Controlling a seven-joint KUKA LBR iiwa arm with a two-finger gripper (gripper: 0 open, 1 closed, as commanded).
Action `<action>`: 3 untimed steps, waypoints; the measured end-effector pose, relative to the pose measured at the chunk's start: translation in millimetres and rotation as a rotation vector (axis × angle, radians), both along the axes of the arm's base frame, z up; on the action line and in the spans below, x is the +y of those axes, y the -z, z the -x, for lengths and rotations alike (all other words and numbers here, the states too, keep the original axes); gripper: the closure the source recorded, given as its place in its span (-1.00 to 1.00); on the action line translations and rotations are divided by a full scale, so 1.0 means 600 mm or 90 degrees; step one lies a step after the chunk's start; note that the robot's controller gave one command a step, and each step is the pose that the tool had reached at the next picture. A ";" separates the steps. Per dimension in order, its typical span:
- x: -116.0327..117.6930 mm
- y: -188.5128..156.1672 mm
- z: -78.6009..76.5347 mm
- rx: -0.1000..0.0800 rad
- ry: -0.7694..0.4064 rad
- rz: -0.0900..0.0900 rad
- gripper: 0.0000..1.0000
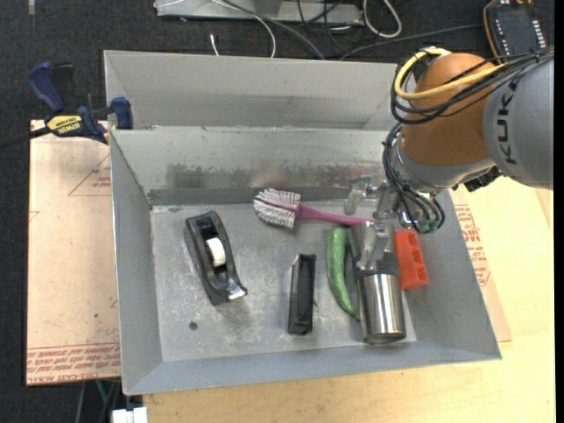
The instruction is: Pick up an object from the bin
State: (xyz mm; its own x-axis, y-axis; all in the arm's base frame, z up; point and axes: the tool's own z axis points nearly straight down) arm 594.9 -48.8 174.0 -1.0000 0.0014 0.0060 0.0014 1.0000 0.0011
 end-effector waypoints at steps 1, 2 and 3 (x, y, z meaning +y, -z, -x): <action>0.000 -0.007 -0.003 -0.004 -0.001 0.000 -1.00; 0.090 0.076 -0.079 -0.004 -0.005 -0.001 -1.00; 0.121 0.024 -0.094 -0.009 -0.001 0.002 -1.00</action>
Offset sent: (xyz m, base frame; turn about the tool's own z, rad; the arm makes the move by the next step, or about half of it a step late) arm 0.0466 0.0525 -0.0446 -0.0060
